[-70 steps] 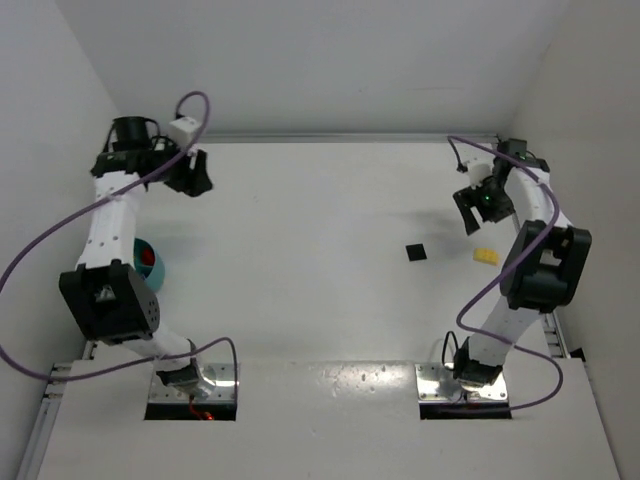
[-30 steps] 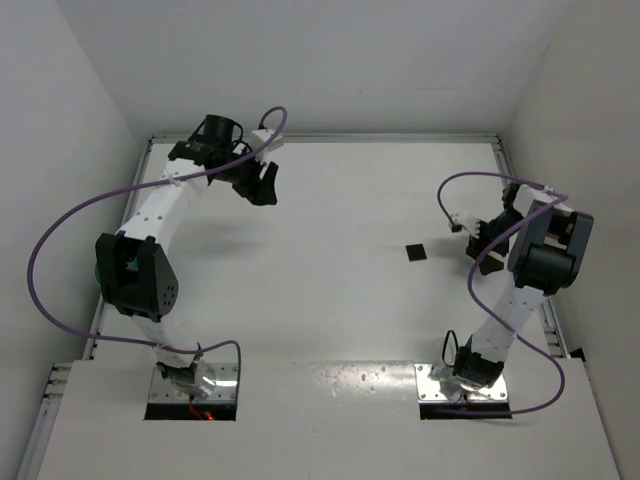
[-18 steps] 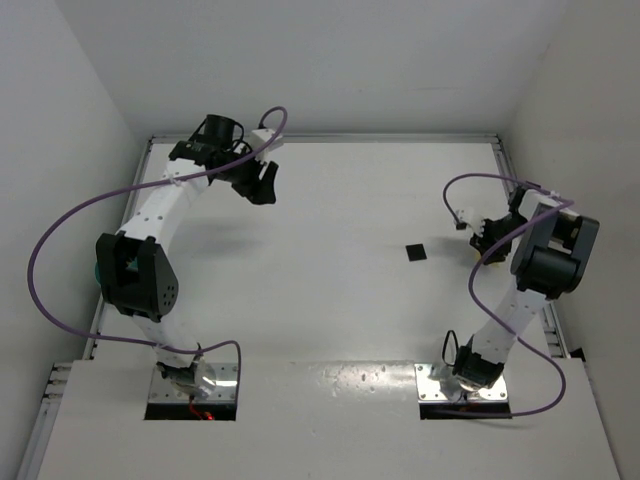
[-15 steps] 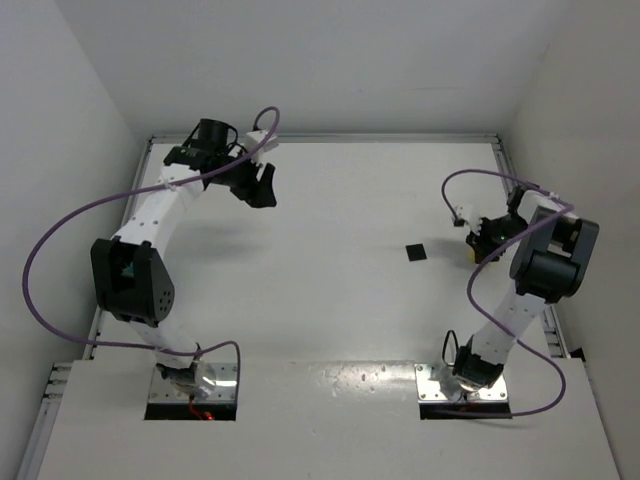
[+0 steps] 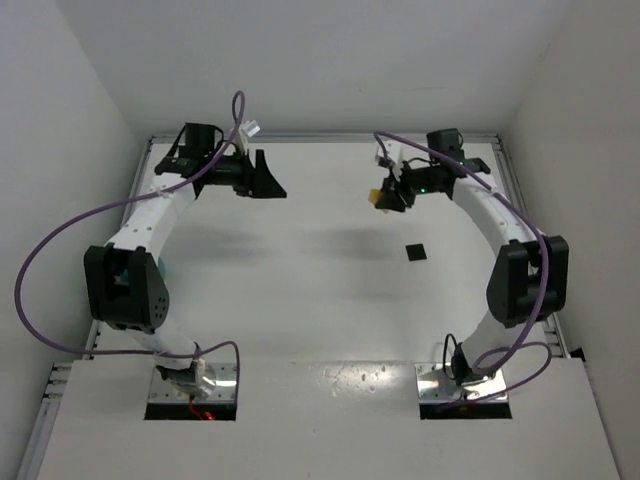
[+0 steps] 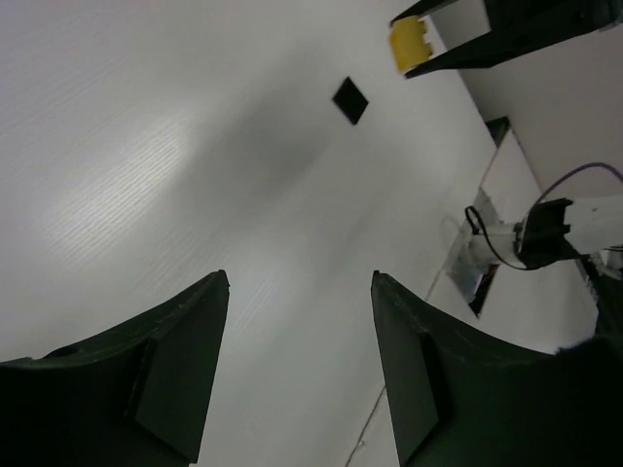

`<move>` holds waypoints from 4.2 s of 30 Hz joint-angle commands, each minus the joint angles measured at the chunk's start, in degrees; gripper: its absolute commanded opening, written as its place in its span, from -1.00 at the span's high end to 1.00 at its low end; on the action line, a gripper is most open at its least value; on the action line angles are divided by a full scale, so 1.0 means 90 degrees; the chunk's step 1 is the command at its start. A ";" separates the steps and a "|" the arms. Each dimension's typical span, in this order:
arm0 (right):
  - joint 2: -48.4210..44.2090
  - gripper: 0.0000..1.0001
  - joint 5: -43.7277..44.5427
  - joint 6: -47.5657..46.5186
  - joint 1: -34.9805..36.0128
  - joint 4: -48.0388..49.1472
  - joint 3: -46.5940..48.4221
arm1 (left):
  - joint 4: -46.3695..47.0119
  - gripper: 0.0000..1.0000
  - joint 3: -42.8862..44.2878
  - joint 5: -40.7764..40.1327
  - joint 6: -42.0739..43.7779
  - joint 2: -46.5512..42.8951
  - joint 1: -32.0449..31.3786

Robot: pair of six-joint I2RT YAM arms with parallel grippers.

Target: Sort the legos into containers by color

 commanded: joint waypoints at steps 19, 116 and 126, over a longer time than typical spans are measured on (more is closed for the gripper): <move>0.0988 0.87 0.0677 0.2504 0.2731 0.2168 0.1702 | 0.2208 -0.34 -0.0234 0.0542 -0.2476 0.0376 -0.0669; 0.1935 -0.34 0.2514 0.2553 0.1668 0.0156 0.2307 | -0.2411 0.65 -0.0058 -0.4429 0.0659 -0.0571 0.5318; 0.1877 -0.37 0.2689 0.2611 0.1668 0.0215 0.2132 | -0.2411 0.42 -0.0185 -0.4565 0.0717 -0.0513 0.5318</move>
